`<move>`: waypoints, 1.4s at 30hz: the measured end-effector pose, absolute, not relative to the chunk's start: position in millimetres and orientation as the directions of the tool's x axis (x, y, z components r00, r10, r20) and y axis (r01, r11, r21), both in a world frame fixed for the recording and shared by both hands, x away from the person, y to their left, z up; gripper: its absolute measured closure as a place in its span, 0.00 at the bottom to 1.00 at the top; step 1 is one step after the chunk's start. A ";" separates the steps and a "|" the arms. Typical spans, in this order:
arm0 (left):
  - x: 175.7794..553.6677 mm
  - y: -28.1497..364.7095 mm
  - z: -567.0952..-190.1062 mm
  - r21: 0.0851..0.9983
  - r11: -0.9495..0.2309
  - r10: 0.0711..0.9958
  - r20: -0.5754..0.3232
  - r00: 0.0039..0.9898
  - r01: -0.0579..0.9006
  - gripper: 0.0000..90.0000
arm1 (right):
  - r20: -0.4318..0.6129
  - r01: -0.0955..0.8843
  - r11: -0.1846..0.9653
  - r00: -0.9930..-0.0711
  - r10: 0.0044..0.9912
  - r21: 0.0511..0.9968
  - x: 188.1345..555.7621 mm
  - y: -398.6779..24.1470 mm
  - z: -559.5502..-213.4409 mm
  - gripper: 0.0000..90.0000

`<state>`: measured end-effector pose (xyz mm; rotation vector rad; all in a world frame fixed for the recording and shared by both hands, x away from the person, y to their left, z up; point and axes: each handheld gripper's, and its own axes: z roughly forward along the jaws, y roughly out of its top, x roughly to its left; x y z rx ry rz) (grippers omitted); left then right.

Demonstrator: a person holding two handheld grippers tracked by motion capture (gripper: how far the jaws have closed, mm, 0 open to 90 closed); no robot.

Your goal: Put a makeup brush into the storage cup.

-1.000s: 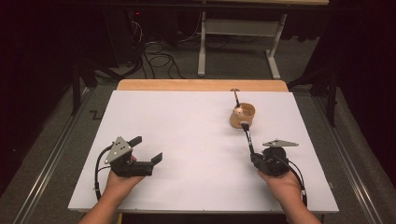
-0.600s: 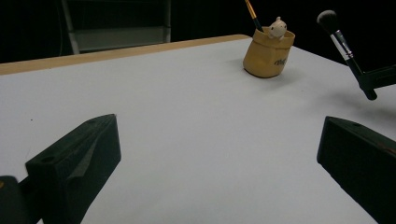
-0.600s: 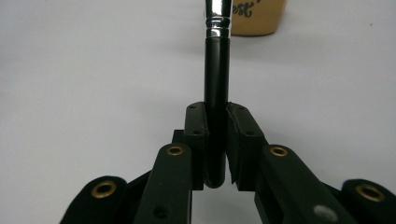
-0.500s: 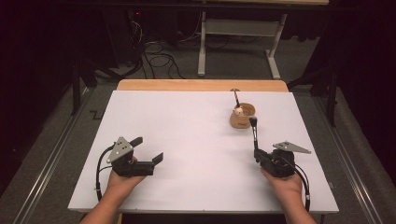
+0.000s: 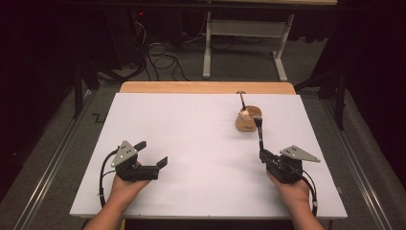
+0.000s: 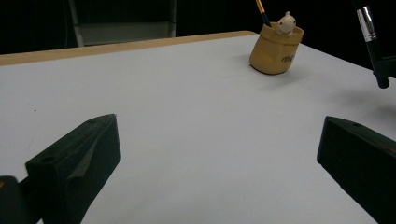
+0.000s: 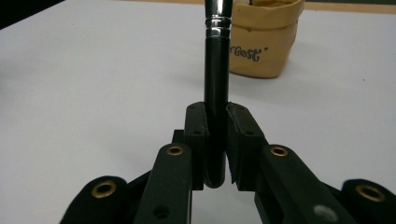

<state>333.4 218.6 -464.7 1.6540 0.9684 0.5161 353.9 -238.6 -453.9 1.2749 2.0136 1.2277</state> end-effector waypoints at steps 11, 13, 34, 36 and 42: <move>333.2 218.2 -466.9 0.938 -0.072 0.810 -0.143 0.569 0.338 0.00 | 0.055 0.372 0.149 -0.484 0.873 0.916 352.1 -235.7 -447.7 0.90; 333.4 218.0 -467.1 0.938 -0.075 0.810 -0.140 0.570 0.338 0.00 | 0.056 0.357 0.141 -0.489 0.871 0.924 353.1 -234.8 -446.8 0.90; 332.0 220.6 -464.5 0.943 -0.066 0.813 -0.138 0.565 0.326 0.00 | 0.037 0.276 0.161 -0.594 0.803 0.948 375.5 -197.9 -429.1 0.90; 331.9 220.3 -464.3 0.944 -0.062 0.813 -0.141 0.565 0.325 0.00 | 0.036 0.270 0.162 -0.602 0.797 0.949 375.2 -192.3 -427.7 0.90; 331.6 221.1 -463.1 0.944 -0.063 0.807 -0.143 0.572 0.324 0.01 | 0.022 0.254 0.178 -0.626 0.779 0.951 373.9 -179.1 -425.5 0.90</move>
